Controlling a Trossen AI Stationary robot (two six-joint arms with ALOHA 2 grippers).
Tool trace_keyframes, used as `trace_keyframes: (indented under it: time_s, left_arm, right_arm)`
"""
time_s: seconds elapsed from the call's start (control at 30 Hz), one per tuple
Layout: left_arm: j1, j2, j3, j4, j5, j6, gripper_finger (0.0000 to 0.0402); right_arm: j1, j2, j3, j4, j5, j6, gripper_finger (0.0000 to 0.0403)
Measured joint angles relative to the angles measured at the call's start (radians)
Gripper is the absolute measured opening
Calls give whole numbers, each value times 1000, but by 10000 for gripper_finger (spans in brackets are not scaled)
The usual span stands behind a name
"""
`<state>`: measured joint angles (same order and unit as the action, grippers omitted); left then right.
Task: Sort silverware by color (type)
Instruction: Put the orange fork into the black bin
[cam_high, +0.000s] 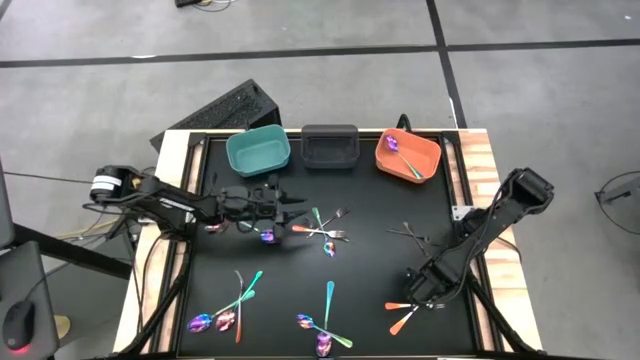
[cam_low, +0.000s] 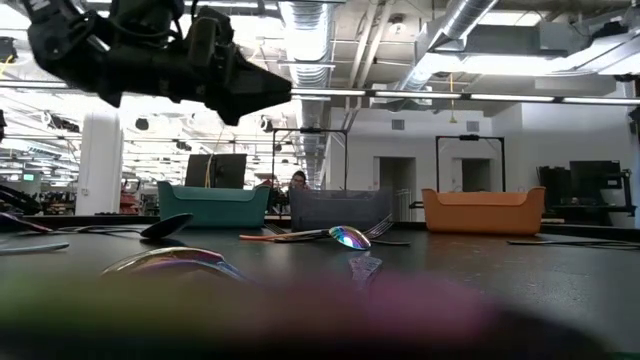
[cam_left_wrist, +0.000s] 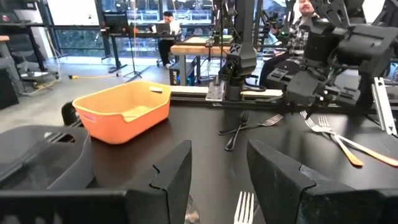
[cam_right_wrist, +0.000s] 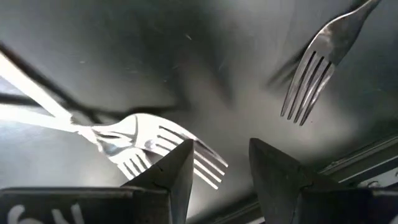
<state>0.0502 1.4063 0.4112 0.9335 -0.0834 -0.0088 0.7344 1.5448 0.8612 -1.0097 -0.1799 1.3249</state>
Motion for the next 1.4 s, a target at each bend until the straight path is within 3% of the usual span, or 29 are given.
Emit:
trace_keyframes:
  time_s: [0.2,0.6,0.77,0.9,1.07,1.2,1.4]
  left_arm:
    - [0,21,61,-6,0,24,144]
    - [-2,18,78,-47,35,7,144]
    - [-2,18,78,-62,34,7,144]
    - [-2,18,78,-83,34,4,144]
    - [-1,18,78,-147,23,-20,144]
    - [-1,18,78,-181,-10,-33,144]
    - [-8,18,78,-190,-10,-39,144]
  right_arm:
    - [-9,-3,17,-1,54,-1,171]
    - [105,-220,132,15,507,2,171]
    - [107,-289,137,39,631,-17,171]
    - [46,-303,137,39,632,-8,170]
    - [9,-296,136,-72,592,266,162]
    - [19,-286,136,-136,456,469,158]
    - [63,-222,102,-167,300,577,162]
